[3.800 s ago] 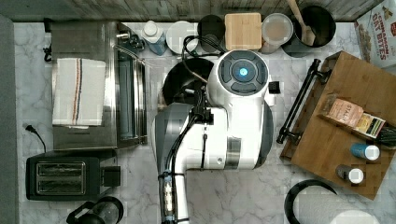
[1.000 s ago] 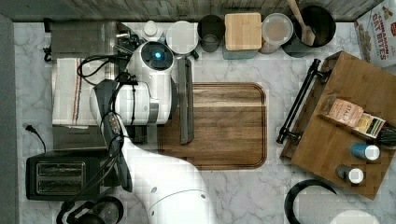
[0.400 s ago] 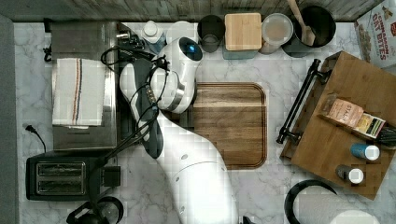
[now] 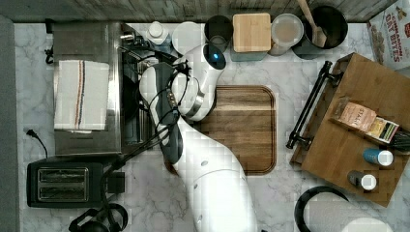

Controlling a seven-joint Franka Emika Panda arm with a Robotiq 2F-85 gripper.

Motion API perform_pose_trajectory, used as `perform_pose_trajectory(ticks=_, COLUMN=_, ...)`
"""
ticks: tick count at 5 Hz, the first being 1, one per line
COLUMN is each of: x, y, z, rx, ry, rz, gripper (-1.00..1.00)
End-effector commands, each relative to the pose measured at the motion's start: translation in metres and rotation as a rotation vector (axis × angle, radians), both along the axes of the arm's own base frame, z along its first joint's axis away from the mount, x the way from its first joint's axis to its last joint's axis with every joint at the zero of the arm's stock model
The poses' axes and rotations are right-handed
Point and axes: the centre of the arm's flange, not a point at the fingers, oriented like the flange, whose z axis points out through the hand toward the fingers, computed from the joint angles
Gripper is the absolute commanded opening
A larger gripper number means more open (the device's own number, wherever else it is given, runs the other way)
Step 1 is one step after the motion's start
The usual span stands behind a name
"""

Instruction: Put the bowl in the oven.

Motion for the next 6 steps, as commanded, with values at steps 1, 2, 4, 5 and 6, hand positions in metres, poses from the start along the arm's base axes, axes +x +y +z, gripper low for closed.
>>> perform_pose_trajectory(ticks=1, x=-0.0081, y=-0.0368, z=0.1065, rx=-0.024, ry=-0.222, rz=-0.006, gripper=1.0)
perform_pose_trajectory(ticks=2, x=-0.0081, y=-0.0368, z=0.1065, rx=-0.024, ry=-0.222, rz=-0.006, gripper=1.0)
perform_pose_trajectory(ticks=4, x=-0.0081, y=-0.0368, z=0.1064, rx=-0.024, ry=-0.222, rz=-0.006, gripper=1.0)
perform_pose_trajectory(ticks=5, x=-0.0081, y=-0.0368, z=0.1064, rx=-0.024, ry=-0.222, rz=-0.006, gripper=1.0)
perform_pose_trajectory(ticks=6, x=-0.0081, y=-0.0369, z=0.1065, rx=-0.024, ry=-0.222, rz=-0.006, gripper=1.0)
